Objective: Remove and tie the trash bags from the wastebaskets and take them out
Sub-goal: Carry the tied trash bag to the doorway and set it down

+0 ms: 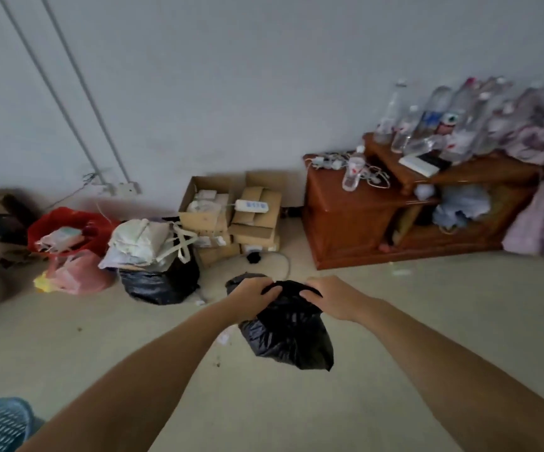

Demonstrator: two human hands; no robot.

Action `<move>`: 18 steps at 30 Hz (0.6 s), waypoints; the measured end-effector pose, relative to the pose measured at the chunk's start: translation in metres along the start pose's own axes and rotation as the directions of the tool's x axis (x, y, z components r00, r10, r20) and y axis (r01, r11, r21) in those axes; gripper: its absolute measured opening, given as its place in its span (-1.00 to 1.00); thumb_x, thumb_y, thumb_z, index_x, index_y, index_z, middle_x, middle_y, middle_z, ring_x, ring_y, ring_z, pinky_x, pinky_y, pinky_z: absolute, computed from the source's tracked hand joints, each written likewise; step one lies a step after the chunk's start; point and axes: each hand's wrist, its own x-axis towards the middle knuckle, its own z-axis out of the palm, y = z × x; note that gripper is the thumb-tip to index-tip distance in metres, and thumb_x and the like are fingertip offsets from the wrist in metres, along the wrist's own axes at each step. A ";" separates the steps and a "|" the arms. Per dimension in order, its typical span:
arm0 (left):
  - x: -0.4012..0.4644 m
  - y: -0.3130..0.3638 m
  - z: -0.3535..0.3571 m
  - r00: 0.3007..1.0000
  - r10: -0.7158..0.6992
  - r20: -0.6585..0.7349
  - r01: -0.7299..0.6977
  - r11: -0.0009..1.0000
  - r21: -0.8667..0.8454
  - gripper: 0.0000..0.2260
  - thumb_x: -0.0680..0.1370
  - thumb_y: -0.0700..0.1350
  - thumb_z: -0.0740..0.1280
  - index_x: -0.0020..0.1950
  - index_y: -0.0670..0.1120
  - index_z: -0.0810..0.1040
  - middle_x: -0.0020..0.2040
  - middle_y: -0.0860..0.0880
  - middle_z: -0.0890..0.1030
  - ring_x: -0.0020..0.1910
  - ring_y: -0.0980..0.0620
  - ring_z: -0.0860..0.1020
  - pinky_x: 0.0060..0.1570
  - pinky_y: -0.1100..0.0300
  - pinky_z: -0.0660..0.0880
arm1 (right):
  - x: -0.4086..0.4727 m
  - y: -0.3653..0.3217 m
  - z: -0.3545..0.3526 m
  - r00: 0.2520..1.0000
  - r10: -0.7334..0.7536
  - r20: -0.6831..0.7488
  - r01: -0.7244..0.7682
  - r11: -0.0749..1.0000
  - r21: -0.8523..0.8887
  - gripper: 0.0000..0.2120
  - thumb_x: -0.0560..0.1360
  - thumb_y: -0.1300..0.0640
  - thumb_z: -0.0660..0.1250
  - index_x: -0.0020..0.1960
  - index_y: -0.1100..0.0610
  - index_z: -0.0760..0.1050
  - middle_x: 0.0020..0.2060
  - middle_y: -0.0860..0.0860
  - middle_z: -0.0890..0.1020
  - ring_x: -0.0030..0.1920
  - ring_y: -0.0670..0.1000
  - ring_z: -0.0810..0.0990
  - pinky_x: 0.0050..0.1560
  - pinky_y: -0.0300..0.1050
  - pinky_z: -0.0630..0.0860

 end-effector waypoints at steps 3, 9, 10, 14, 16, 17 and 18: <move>0.044 0.092 0.062 0.986 0.136 0.095 -0.143 0.988 0.065 -0.73 0.63 0.04 0.11 -0.10 -0.11 0.46 -0.20 -0.01 0.49 -0.20 0.01 0.46 -0.30 0.27 0.29 | -0.071 0.089 -0.032 0.990 0.131 -0.053 -0.132 0.991 -0.015 -0.76 0.62 0.01 0.10 -0.17 0.09 0.34 -0.33 -0.05 0.41 -0.30 -0.03 0.41 -0.25 -0.13 0.29; 0.110 0.261 0.169 0.851 0.392 0.351 -0.457 0.881 0.124 -0.75 0.64 0.04 0.10 -0.14 -0.07 0.39 -0.27 0.01 0.43 -0.21 -0.07 0.44 -0.22 0.15 0.28 | -0.215 0.232 -0.077 0.904 0.385 -0.187 -0.387 0.922 0.028 -0.67 0.62 0.03 0.09 -0.30 0.07 0.20 -0.40 0.00 0.34 -0.40 -0.01 0.32 -0.35 -0.17 0.20; 0.120 0.284 0.183 0.822 0.417 0.388 -0.493 0.862 0.116 -0.74 0.64 0.03 0.10 -0.13 -0.08 0.40 -0.24 -0.02 0.46 -0.20 -0.08 0.46 -0.21 0.14 0.29 | -0.235 0.249 -0.083 0.883 0.420 -0.211 -0.420 0.906 0.047 -0.67 0.62 0.03 0.10 -0.31 0.06 0.19 -0.40 0.00 0.35 -0.40 -0.02 0.33 -0.35 -0.18 0.21; 0.157 0.373 0.238 0.703 0.501 0.506 -0.618 0.781 0.086 -0.74 0.64 0.00 0.11 -0.06 -0.14 0.45 -0.16 -0.07 0.50 -0.19 -0.04 0.45 -0.25 0.17 0.30 | -0.303 0.313 -0.103 0.775 0.569 -0.277 -0.546 0.822 0.161 -0.73 0.61 0.03 0.10 -0.20 0.14 0.31 -0.33 0.04 0.46 -0.29 0.07 0.46 -0.25 -0.12 0.31; 0.175 0.414 0.266 0.628 0.537 0.563 -0.692 0.716 0.089 -0.73 0.64 -0.01 0.11 -0.05 -0.18 0.46 -0.16 -0.10 0.50 -0.20 -0.04 0.44 -0.24 0.15 0.29 | -0.332 0.346 -0.110 0.726 0.629 -0.279 -0.593 0.778 0.209 -0.75 0.62 0.04 0.09 -0.19 0.12 0.32 -0.36 -0.02 0.43 -0.28 0.07 0.45 -0.24 -0.12 0.32; 0.185 0.433 0.279 0.592 0.551 0.589 -0.723 0.685 0.085 -0.71 0.64 -0.02 0.11 -0.03 -0.21 0.47 -0.17 -0.11 0.50 -0.21 -0.05 0.44 -0.22 0.13 0.29 | -0.344 0.361 -0.114 0.704 0.653 -0.279 -0.617 0.757 0.216 -0.75 0.62 0.04 0.09 -0.20 0.11 0.32 -0.37 -0.04 0.42 -0.28 0.07 0.45 -0.24 -0.12 0.32; 0.196 0.451 0.292 0.558 0.563 0.610 -0.747 0.661 0.073 -0.71 0.64 -0.02 0.11 -0.02 -0.22 0.47 -0.18 -0.12 0.49 -0.22 -0.05 0.44 -0.22 0.12 0.29 | -0.355 0.378 -0.118 0.679 0.679 -0.280 -0.642 0.734 0.222 -0.75 0.62 0.04 0.09 -0.20 0.10 0.32 -0.38 -0.05 0.41 -0.27 0.08 0.44 -0.23 -0.11 0.32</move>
